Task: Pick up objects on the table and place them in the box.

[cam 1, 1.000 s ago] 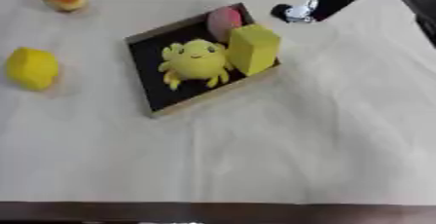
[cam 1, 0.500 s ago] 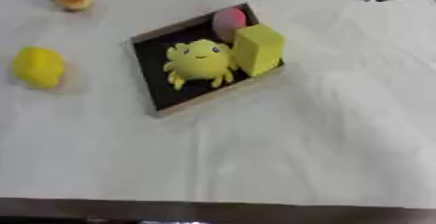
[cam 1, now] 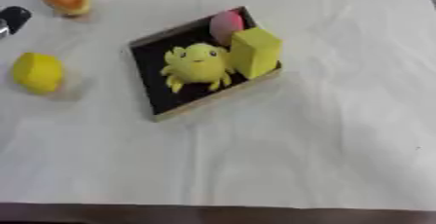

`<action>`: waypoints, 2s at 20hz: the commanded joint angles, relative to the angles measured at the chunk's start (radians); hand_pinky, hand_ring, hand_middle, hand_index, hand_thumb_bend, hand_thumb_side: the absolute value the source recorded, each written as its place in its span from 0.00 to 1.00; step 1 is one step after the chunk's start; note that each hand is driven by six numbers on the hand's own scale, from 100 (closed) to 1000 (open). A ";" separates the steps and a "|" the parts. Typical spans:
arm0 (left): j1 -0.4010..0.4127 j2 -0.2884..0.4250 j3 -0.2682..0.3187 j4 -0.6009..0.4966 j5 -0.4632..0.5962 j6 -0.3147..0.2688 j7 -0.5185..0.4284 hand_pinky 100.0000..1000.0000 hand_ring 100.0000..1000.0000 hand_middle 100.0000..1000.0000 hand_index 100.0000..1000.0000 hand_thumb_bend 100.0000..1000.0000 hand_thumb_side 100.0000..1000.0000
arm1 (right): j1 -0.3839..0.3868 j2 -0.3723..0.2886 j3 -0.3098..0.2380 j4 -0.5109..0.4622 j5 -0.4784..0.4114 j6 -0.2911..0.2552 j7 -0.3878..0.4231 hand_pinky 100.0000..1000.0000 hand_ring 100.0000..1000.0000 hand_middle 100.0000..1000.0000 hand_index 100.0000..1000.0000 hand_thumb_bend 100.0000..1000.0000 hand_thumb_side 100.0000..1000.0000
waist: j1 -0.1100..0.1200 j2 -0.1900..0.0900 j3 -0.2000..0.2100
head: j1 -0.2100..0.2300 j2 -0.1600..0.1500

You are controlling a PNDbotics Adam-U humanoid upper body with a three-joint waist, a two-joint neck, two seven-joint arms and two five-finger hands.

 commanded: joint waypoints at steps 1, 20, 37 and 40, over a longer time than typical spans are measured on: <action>-0.019 0.035 -0.012 0.038 -0.058 -0.017 -0.056 0.93 0.91 0.83 0.87 0.43 0.19 | -0.006 -0.044 -0.031 -0.019 0.003 0.005 -0.012 0.80 0.83 0.72 0.86 0.11 0.40 | 0.018 -0.014 -0.003 | 0.001 -0.017; -0.124 -0.041 -0.076 0.260 -0.405 -0.137 -0.404 0.93 0.91 0.82 0.85 0.41 0.00 | -0.005 -0.048 -0.099 0.077 0.031 0.016 -0.076 0.80 0.82 0.71 0.86 0.09 0.42 | 0.025 -0.015 -0.014 | 0.009 -0.001; -0.221 -0.114 -0.052 0.290 -0.397 -0.098 -0.869 0.90 0.89 0.82 0.87 0.36 0.00 | 0.003 -0.035 -0.088 0.094 0.023 0.008 -0.078 0.80 0.82 0.71 0.86 0.08 0.42 | 0.025 -0.008 -0.013 | 0.012 0.008; -0.220 -0.115 -0.053 0.291 -0.429 -0.094 -0.862 0.91 0.89 0.82 0.86 0.36 0.00 | 0.007 -0.033 -0.088 0.096 0.020 0.008 -0.079 0.80 0.82 0.71 0.86 0.08 0.43 | 0.026 -0.007 -0.012 | 0.014 0.007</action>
